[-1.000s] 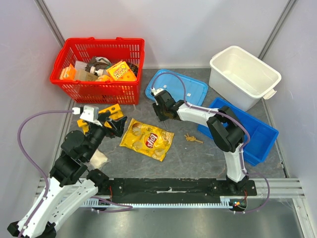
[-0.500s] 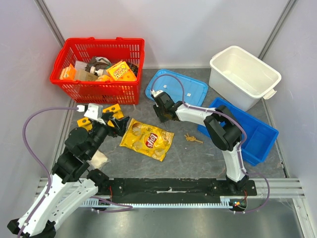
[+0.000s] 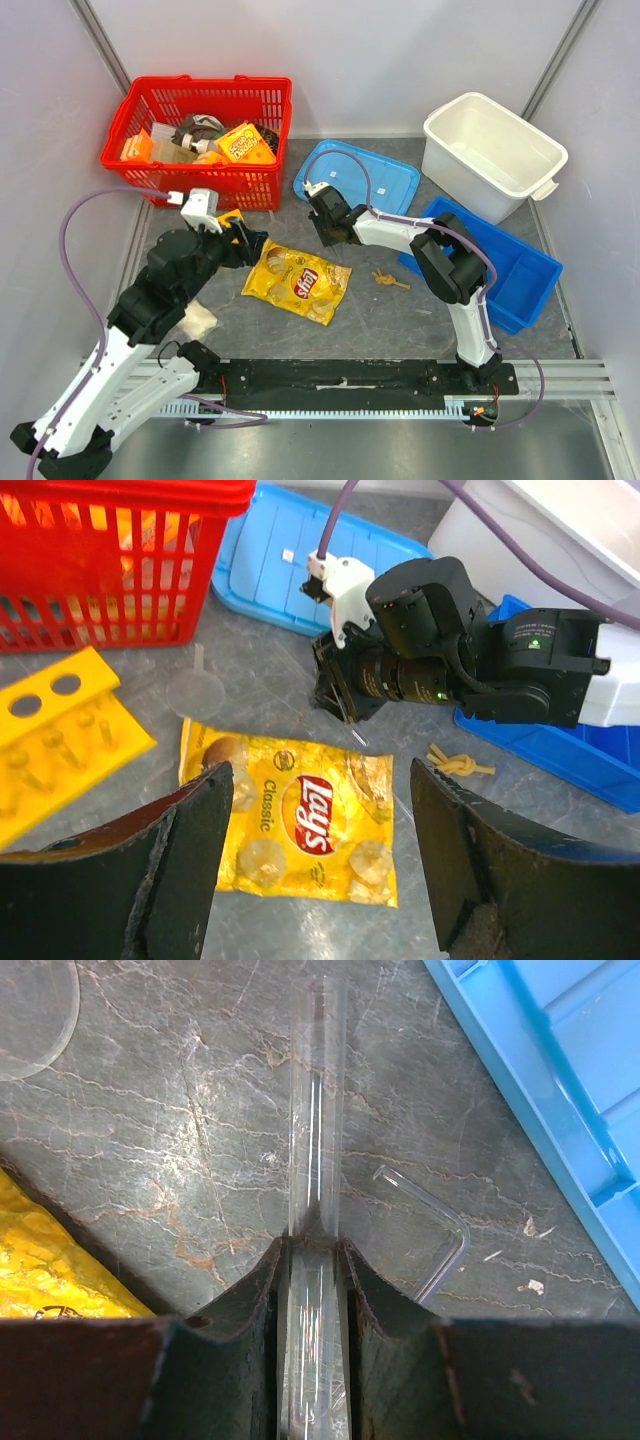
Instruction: Organize the chemistry lab equipment
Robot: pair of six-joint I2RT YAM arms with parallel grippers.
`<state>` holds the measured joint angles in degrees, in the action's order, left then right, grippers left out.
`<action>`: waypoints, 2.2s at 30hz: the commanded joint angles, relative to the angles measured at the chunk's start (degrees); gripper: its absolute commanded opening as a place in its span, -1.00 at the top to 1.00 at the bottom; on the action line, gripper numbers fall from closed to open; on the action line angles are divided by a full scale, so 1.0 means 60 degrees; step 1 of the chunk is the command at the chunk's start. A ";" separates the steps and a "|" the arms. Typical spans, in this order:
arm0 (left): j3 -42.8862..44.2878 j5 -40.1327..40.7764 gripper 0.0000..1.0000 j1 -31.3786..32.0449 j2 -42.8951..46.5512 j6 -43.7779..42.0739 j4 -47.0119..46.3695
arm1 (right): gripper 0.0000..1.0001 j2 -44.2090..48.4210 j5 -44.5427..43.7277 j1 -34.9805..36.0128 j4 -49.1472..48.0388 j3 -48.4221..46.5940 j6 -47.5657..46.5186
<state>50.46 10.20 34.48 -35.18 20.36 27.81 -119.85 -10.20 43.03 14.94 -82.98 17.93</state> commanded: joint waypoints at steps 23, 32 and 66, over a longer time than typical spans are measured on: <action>0.3572 -0.2109 -0.47 -0.0195 -0.3613 0.2349 0.2703 | 0.48 0.6129 0.2137 0.0095 -0.6339 0.6004 -0.0806; 0.4407 -0.2944 -0.46 -0.0326 -0.5312 0.2261 0.2527 | 0.48 0.7772 0.3369 0.0504 -0.7339 0.7223 -0.1260; 0.3383 -0.5948 -0.02 -0.1498 -0.6632 0.2745 0.0550 | 0.50 0.8535 0.3340 0.0988 -0.7295 0.7751 -0.1729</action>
<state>71.37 -23.90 25.78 -74.83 36.36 33.56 -69.28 9.41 48.34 -26.24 -36.77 8.88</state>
